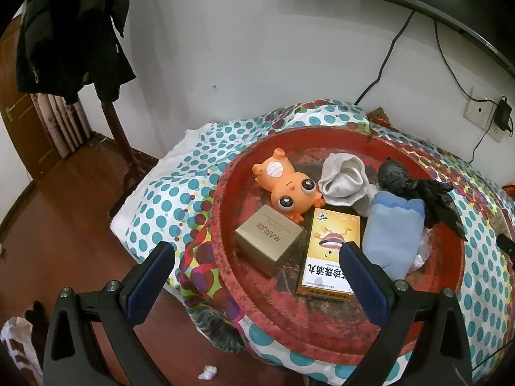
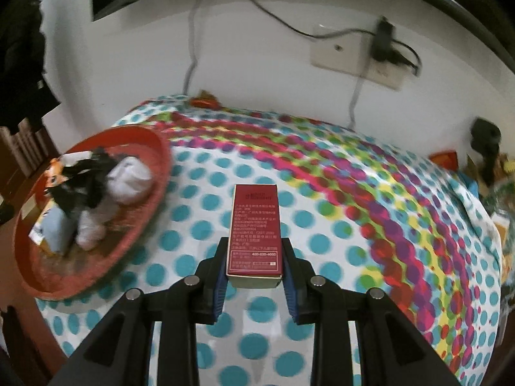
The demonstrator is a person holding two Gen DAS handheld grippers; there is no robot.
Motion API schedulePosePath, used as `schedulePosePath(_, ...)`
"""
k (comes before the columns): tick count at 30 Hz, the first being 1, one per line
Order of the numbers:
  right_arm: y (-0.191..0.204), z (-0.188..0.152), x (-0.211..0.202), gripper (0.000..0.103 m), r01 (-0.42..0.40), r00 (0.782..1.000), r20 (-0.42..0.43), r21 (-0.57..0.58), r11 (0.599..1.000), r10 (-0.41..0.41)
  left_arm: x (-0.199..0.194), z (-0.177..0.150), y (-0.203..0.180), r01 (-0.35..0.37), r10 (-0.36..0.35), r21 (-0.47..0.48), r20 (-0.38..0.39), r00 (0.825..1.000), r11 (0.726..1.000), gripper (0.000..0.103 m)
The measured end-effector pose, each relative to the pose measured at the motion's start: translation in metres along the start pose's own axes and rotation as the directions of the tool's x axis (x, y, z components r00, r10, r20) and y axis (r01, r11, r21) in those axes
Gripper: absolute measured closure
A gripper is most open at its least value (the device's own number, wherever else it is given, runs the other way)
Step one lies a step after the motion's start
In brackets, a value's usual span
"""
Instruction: Organize objects
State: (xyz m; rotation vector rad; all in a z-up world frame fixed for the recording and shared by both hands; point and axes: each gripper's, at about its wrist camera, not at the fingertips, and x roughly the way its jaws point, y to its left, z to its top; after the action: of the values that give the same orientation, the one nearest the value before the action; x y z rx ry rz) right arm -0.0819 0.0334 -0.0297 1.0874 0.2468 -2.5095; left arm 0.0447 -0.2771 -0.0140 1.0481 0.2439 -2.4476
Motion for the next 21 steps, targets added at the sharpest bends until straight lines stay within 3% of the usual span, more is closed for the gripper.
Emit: schedulePosePath(21, 0.069, 0.012, -0.012, 0.073, -0.098, 0.995, 0.014, -0.074, 0.992, 0.099, 0.007, 0.001, 0.011, 0.007, -0.009, -0.048, -0.030, 1.000, 0.999, 0.001)
